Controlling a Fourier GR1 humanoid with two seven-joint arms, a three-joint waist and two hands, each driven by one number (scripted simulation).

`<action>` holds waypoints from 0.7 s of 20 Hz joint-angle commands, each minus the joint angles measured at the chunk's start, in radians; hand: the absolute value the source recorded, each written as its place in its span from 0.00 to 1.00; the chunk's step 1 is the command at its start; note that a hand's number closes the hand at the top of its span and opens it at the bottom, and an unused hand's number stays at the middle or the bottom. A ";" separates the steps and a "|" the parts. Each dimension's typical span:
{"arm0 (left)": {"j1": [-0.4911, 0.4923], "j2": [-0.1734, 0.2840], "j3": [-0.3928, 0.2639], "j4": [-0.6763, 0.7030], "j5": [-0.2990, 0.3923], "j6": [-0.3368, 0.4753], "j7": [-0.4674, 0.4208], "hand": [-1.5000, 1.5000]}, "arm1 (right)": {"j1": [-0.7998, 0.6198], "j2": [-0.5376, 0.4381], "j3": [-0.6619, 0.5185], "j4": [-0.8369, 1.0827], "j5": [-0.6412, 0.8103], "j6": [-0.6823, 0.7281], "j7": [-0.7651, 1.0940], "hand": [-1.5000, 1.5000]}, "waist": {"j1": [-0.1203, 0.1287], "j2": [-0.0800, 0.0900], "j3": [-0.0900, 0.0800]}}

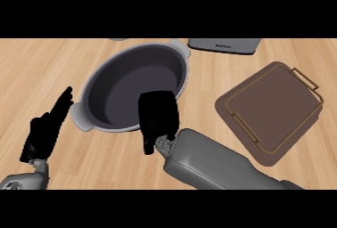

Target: Pick the tomato from the tray and place it in the pot

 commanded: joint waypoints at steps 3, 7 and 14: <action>0.005 0.006 0.021 0.027 -0.001 0.010 -0.018 0.50 | -0.218 0.013 0.115 -0.067 0.146 -0.143 0.265 1.00 | -0.038 -0.009 -0.001; -0.001 0.013 0.028 0.040 -0.008 0.012 -0.024 0.50 | -0.295 0.013 0.100 -0.094 0.124 -0.221 0.352 1.00 | -0.033 -0.004 0.000; -0.003 0.026 0.056 0.039 0.010 0.006 -0.027 0.50 | -0.351 0.013 0.070 -0.059 0.137 -0.354 0.384 1.00 | -0.060 0.003 0.001</action>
